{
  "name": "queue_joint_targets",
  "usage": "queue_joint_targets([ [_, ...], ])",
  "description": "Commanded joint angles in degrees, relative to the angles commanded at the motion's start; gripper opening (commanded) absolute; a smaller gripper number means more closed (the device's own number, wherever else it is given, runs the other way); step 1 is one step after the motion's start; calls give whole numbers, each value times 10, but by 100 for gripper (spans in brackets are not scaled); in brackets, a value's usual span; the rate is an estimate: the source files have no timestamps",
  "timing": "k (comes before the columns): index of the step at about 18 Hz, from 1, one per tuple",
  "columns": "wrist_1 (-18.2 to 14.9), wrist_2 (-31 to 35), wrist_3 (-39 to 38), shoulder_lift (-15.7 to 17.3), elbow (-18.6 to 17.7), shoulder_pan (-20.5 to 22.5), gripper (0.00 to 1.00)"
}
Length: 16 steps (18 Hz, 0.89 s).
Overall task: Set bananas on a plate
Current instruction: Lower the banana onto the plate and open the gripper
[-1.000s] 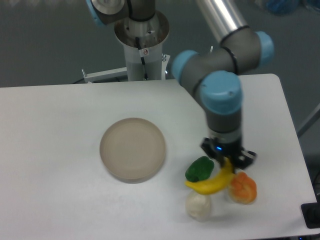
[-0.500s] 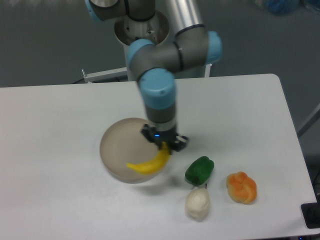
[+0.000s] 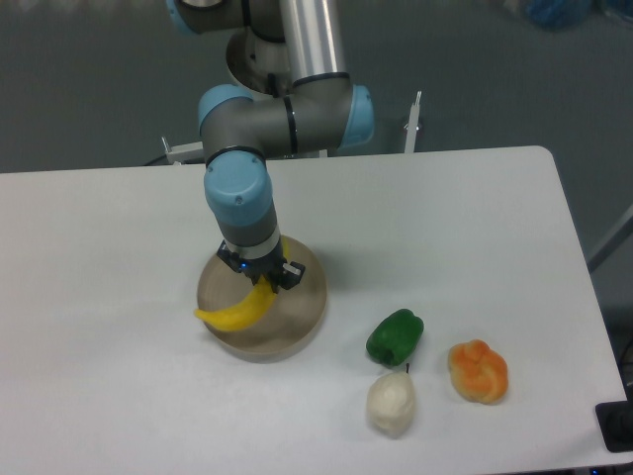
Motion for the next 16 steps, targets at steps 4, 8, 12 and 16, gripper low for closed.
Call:
queue_joint_targets([
  [4,3,1,-1,-10,3,1,23],
  [8,4,3,-1,-21,8,1,23],
  [12,4,4,0,-20,8,4,23],
  [16,4,4,2,-25,8,4,23],
])
